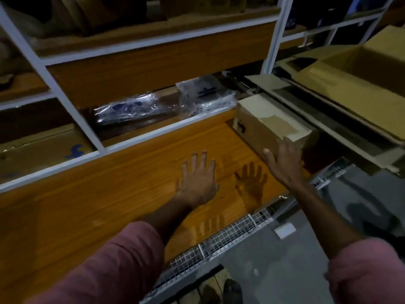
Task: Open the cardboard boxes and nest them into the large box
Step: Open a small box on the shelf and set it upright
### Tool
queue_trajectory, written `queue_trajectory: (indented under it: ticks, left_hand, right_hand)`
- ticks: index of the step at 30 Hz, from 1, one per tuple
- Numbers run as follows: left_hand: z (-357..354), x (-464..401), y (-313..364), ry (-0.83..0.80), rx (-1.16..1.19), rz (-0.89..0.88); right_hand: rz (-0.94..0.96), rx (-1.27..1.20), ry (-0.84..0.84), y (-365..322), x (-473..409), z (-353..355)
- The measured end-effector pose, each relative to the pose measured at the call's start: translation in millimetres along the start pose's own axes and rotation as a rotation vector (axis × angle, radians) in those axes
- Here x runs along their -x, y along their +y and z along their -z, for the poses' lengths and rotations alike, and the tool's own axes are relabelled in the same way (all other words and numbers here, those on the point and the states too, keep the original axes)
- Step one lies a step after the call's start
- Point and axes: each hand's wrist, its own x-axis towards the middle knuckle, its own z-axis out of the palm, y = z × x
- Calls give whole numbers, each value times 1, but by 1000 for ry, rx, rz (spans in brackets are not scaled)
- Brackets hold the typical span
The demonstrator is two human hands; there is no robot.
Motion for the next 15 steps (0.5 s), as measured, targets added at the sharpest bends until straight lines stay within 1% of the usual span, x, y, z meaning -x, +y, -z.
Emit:
queue_trajectory:
  ticks: [4,6,9,12,15]
  left_hand:
    - [-5,-45,41,-66,23,22]
    - [-5,-60,58,-92,9,20]
    - [-2,-72,72,-135,-37,17]
    - [-3,-77,69,-158,-27,39]
    - [-2,-82,62,-149,7,57]
  right_hand:
    - [-3,123,-37,36,-44,7]
    - [6,176,-91,54,-63,4]
    - [-34,214,-171,64,-80,-3]
    - [23,265,-165,46,-81,-12]
    - [205,321,-187,2,-66,-24]
